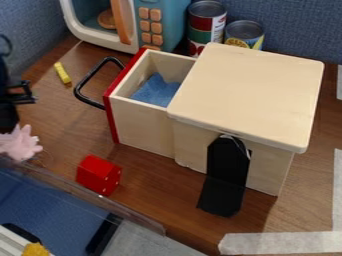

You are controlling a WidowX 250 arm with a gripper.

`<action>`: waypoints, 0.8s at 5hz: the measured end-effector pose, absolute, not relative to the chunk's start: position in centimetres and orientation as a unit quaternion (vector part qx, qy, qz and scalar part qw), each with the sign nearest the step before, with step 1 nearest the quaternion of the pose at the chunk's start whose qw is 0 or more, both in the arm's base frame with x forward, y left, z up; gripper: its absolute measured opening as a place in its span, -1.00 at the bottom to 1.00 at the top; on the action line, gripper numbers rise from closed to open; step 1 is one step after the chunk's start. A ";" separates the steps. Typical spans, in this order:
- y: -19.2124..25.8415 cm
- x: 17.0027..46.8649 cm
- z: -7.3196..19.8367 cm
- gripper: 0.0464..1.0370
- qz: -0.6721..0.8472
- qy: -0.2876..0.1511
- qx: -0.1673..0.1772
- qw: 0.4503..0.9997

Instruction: Put the pink toy to the lower left side of the table

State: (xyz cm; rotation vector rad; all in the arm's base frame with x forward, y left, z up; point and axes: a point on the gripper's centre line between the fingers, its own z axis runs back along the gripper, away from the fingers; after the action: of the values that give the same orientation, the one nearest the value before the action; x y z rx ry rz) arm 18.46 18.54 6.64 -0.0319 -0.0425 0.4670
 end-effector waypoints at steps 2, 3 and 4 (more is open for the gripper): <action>18.2 20.4 6.0 -0.99 0.208 -0.023 -0.014 0.978; 18.1 21.0 5.8 -0.95 0.205 -0.027 -0.023 0.978; 18.0 21.4 5.9 -0.66 0.197 -0.025 -0.038 0.979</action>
State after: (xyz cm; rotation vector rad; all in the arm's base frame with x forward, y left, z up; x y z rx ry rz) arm 21.38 17.97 5.88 -0.0762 -0.0501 0.3978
